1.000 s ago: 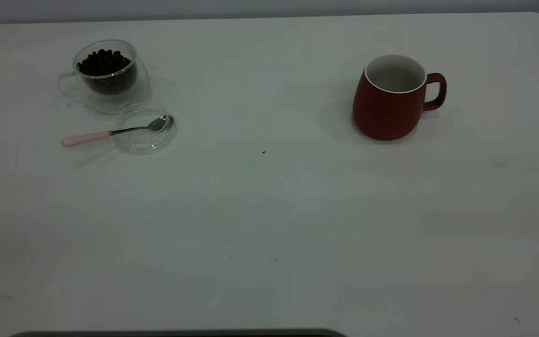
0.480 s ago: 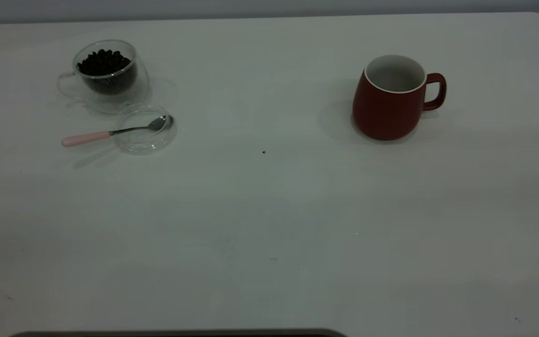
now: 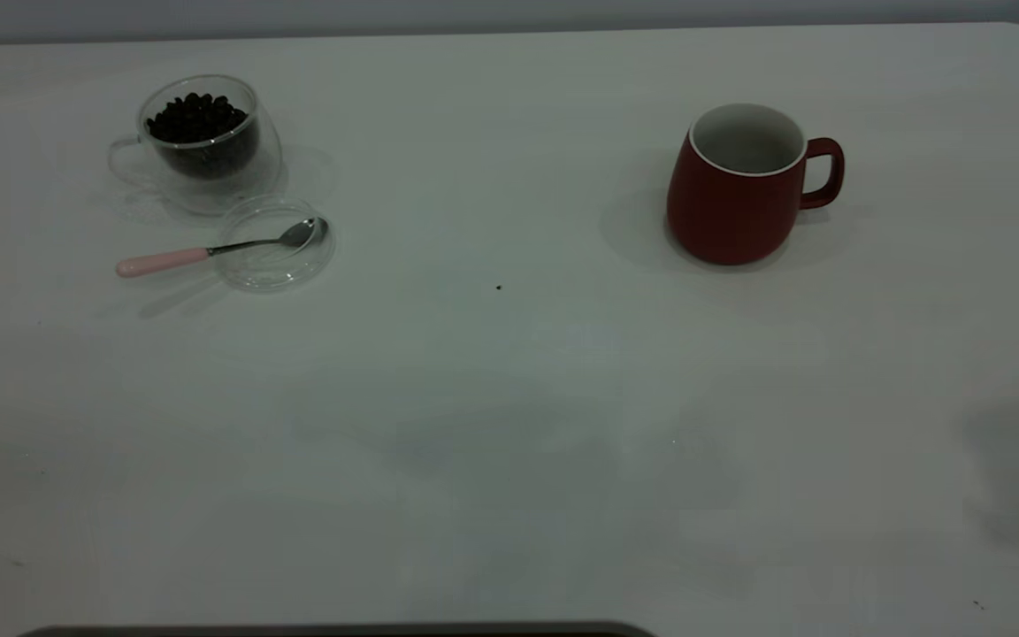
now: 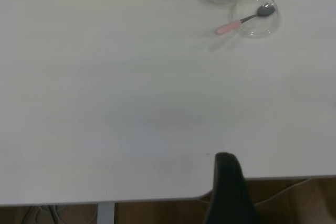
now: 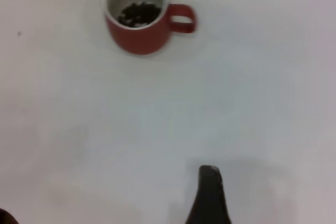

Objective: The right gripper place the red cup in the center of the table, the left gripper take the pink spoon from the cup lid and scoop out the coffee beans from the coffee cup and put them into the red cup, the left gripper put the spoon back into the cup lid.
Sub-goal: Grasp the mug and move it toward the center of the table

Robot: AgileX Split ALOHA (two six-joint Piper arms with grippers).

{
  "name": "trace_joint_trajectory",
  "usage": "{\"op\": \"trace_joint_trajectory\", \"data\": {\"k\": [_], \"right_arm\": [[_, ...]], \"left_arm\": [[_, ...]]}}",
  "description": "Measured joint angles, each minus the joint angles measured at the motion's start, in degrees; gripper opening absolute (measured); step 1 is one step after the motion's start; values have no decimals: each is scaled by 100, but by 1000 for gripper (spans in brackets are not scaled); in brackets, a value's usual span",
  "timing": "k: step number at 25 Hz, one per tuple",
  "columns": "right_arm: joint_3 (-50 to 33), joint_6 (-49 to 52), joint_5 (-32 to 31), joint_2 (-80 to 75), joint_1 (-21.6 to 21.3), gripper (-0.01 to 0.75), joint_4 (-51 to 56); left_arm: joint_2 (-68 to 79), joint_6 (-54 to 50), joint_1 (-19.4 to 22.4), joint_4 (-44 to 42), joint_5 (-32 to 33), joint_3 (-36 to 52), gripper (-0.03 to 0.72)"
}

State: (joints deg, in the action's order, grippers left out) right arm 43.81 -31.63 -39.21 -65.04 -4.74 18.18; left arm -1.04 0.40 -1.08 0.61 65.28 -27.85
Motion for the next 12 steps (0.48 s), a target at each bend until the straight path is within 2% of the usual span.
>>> {"op": "trace_joint_trajectory", "data": {"k": [6, 12], "right_arm": [[84, -2126, 1190, -1700, 0, 655, 891], [860, -3671, 1456, -3123, 142, 641, 1333]], "left_arm": [[0, 0, 0, 0, 0, 0, 558], [0, 0, 0, 0, 0, 0, 558]]}}
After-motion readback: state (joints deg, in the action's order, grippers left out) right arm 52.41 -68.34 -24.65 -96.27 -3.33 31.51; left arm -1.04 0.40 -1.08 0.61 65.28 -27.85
